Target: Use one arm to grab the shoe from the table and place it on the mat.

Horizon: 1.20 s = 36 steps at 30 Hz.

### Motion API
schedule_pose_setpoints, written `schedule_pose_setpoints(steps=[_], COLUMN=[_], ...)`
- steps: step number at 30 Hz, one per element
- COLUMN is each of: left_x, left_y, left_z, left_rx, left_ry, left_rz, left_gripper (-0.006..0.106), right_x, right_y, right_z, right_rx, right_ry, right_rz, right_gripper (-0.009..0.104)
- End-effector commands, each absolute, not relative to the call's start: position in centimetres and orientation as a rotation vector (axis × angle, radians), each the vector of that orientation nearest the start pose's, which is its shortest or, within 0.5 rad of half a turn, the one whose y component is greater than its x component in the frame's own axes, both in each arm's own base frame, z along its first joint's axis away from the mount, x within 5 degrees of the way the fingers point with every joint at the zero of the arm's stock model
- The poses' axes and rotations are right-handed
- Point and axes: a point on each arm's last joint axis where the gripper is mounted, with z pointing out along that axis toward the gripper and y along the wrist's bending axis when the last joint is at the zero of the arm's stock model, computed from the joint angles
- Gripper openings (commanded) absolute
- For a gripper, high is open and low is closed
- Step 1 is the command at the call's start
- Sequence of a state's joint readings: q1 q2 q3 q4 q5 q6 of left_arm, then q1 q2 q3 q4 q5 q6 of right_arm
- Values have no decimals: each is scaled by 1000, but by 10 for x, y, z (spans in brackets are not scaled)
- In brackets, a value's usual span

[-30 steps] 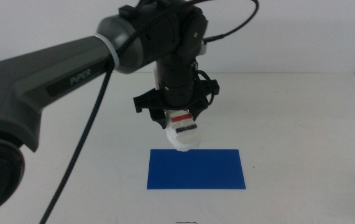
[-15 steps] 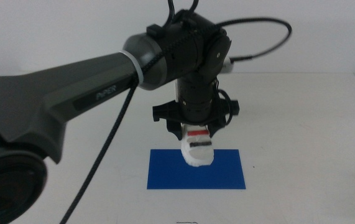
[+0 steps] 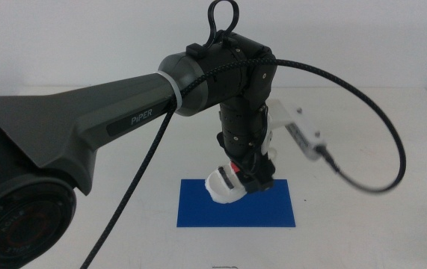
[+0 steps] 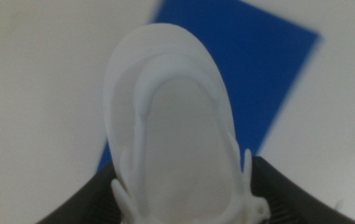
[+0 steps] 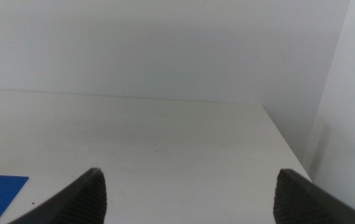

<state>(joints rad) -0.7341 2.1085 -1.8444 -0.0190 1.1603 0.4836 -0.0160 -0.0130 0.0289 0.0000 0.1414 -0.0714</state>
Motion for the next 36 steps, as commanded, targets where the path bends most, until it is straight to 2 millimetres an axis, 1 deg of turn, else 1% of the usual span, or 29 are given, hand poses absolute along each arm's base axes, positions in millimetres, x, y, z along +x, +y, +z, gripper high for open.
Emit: schedule_pose_setpoints(steps=[1, 3, 6, 11, 13, 16, 18, 21, 23, 26, 30, 36], left_x=[325, 323, 325, 329, 334, 340, 345, 349, 350, 349, 347, 347], left_y=[-301, -301, -300, -296, -291, -286, -286, -288, -290, -293, -295, -297], left_z=[267, 265, 261, 263, 264, 262, 257, 244, 237, 232, 231, 225], left_rx=[1829, 1922, 1938, 1981, 1987, 1992, 1979, 1997, 2018, 2058, 2129, 2146], left_ry=[2186, 2129, 2133, 2052, 2031, 2011, 2012, 2024, 2029, 2013, 1941, 1934], left_rz=[-102, -117, -163, -287, -306, -293, -284, -258, -240, -205, -163, -175], left_gripper=[-2, -2, -2, -2, -2, -2, -2, -2, -2, -2, -2, -2], right_x=[54, 54, 54, 54, 54, 54, 54, 54, 54, 54, 54, 54], right_y=[-1, -1, -1, -1, -1, -1, -1, -1, -1, -1, -1, -1], right_z=[206, 206, 206, 206, 206, 206, 206, 206, 206, 206, 206, 206], right_rx=[-54, -54, -54, -54, -54, -54, -54, -54, -54, -54, -54, -54], right_ry=[1526, 1526, 1526, 1526, 1526, 1526, 1526, 1526, 1526, 1526, 1526, 1526], right_rz=[-80, -80, -80, -80, -80, -80, -80, -80, -80, -80, -80, -80], right_gripper=[94, 94, 94, 94, 94, 94, 94, 94, 94, 94, 94, 94])
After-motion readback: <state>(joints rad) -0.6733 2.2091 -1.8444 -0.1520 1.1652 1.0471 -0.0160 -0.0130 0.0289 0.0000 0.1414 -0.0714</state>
